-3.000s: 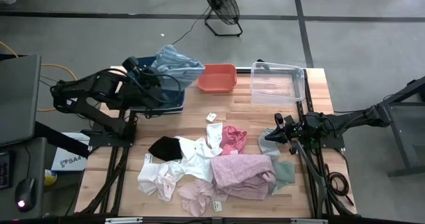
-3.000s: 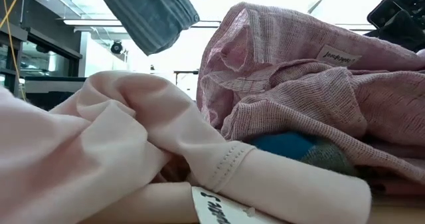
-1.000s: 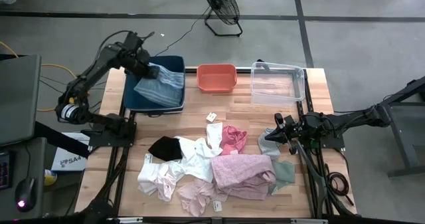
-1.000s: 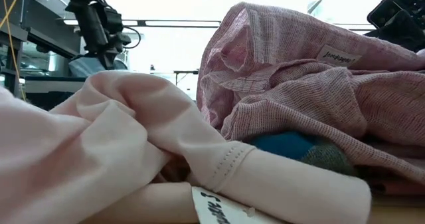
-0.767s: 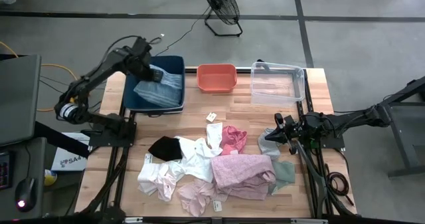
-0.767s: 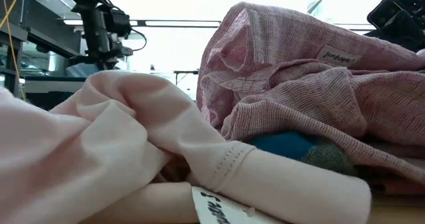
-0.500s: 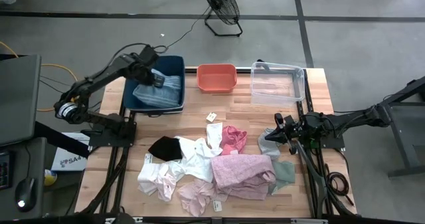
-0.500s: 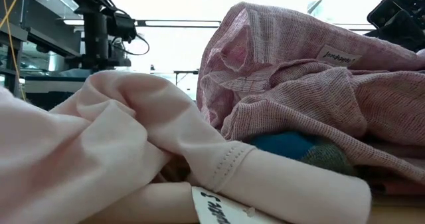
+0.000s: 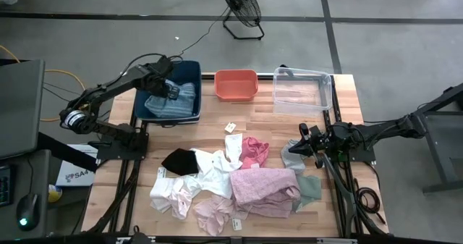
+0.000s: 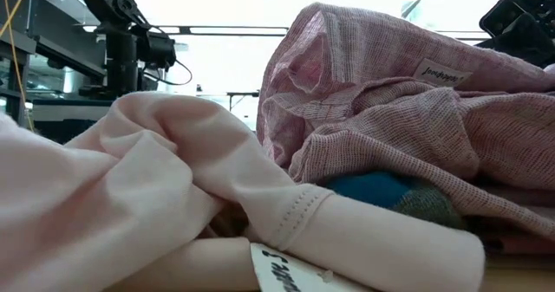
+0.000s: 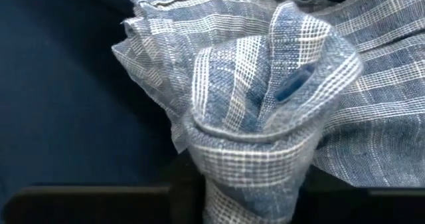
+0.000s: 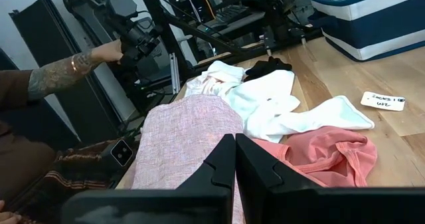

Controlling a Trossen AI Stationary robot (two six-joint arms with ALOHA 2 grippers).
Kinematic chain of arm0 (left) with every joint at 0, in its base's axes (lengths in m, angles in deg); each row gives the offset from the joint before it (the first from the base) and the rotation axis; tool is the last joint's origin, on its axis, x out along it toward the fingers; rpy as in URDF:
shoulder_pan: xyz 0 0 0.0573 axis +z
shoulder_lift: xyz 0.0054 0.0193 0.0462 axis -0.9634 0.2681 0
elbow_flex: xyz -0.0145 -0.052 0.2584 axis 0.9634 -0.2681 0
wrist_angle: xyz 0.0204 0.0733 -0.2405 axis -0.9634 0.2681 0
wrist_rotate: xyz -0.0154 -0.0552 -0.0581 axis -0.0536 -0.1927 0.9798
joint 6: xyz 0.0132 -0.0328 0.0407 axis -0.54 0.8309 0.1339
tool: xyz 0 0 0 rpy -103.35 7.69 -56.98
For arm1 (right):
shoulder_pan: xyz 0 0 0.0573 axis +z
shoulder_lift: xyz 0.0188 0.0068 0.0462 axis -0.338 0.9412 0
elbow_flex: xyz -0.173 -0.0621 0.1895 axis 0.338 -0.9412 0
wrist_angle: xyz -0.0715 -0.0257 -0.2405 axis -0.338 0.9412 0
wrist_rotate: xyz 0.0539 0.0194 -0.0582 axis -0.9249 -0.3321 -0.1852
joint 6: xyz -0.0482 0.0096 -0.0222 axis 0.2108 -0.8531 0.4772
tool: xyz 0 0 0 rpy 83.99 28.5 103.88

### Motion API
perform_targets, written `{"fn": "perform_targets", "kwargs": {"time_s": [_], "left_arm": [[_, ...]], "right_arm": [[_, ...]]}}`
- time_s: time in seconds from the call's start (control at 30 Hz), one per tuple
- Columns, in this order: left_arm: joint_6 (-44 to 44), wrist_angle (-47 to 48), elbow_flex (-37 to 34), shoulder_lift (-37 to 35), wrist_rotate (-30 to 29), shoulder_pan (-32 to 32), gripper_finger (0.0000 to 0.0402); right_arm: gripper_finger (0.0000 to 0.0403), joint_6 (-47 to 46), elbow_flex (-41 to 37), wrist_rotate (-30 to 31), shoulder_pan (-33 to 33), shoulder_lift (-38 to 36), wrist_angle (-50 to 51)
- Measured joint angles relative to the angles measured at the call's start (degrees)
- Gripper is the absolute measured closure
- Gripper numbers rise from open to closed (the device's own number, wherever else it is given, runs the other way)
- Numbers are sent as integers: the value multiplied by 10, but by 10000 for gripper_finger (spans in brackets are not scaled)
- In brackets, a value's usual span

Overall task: Pick & Place Cloths
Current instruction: Put the blue striped shirt into the blue laundry organizer, then put the pink shirt into the blue laundry organizer

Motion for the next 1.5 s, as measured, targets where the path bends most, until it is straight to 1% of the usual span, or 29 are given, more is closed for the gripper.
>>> {"fn": "perform_targets", "kwargs": {"time_s": [0.17,0.27,0.37,0.43,0.6,0.67,0.77,0.83,0.93,1.07,1.17,1.33,1.4,1.43,1.5], "left_arm": [[-11,3,0,0,5,0,263],[-13,9,13,0,5,0,236],[-15,25,43,0,4,0,211],[-19,40,69,0,-9,0,199],[-27,81,136,0,-33,0,191],[-28,93,158,0,-16,0,192],[-49,97,177,0,53,-17,197],[-70,94,182,0,101,-37,201],[-97,81,183,0,149,-83,207],[-118,50,183,0,171,-162,215],[-115,42,183,0,165,-212,219],[-86,49,183,-6,156,-289,220],[-82,48,183,-14,138,-326,220],[-78,47,183,-18,122,-343,220],[-69,40,177,-31,84,-372,220]], "right_arm": [[400,0,0,0,0,0,0],[400,0,0,0,0,0,0],[400,0,0,0,0,0,0],[400,0,0,0,0,0,0],[400,0,0,0,0,0,0],[400,0,0,0,0,0,0],[400,0,0,0,0,0,0],[400,0,0,0,0,0,0],[400,0,0,0,0,0,0],[400,0,0,0,0,0,0],[400,0,0,1,0,0,0],[400,0,0,0,0,0,0],[400,-4,0,-2,0,0,3],[400,-24,1,-14,0,0,18],[400,-91,1,-63,0,0,46]]}}
